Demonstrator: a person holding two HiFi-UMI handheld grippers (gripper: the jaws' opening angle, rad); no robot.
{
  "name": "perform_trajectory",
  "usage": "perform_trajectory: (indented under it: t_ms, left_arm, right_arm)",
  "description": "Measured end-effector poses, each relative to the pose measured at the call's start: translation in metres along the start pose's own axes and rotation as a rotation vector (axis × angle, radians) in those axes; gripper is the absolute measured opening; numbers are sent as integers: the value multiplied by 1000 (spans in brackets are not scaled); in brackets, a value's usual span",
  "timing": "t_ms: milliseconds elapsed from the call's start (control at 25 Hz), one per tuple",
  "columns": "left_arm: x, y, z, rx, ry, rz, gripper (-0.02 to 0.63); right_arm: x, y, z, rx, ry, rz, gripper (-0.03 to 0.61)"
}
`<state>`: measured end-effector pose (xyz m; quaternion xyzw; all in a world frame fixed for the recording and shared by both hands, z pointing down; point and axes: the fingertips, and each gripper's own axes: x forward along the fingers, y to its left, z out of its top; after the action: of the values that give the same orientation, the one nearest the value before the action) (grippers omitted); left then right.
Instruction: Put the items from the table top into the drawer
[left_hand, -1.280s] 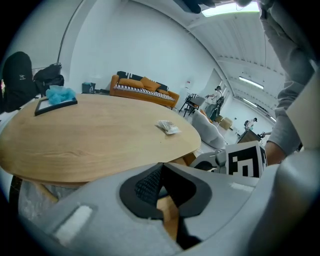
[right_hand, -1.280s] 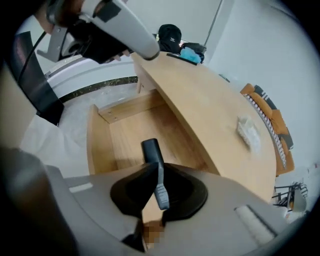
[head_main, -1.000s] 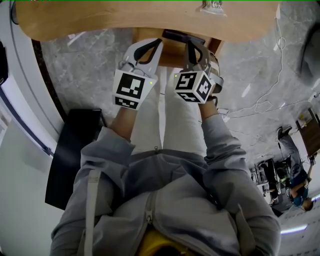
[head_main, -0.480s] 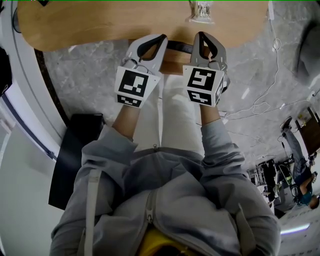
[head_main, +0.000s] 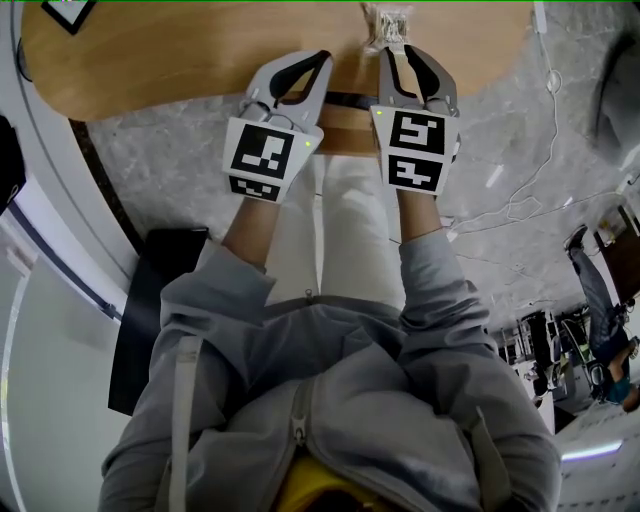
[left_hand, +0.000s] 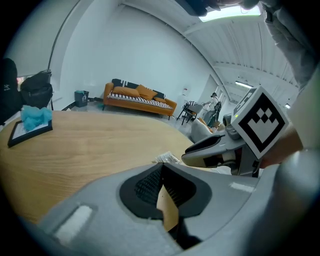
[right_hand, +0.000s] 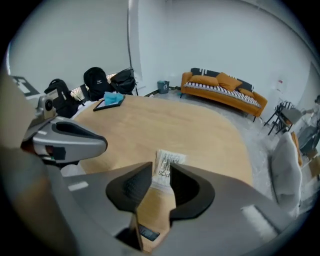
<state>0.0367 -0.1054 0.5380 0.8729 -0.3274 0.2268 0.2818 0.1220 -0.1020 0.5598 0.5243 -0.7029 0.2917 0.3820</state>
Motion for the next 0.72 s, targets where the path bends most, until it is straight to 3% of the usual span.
perform_trajectory:
  t_ms: [80, 160, 280, 520, 720]
  left_arm:
    - [3, 1, 0, -2, 5, -2, 6]
    - [6, 1, -1, -5, 12, -6, 6]
    - [9, 2, -4, -9, 24, -10, 6]
    - [12, 9, -1, -17, 34, -3, 6]
    - [10, 13, -3, -25, 38, 5, 6]
  right_arm:
    - [8, -1, -3, 61, 24, 28, 168]
    - [18, -3, -7, 116, 55, 48, 283]
    - [31, -9, -14, 184, 101, 57, 367]
    - [55, -14, -17, 190, 193, 47, 396]
    - [69, -10, -20, 177, 236, 41, 353]
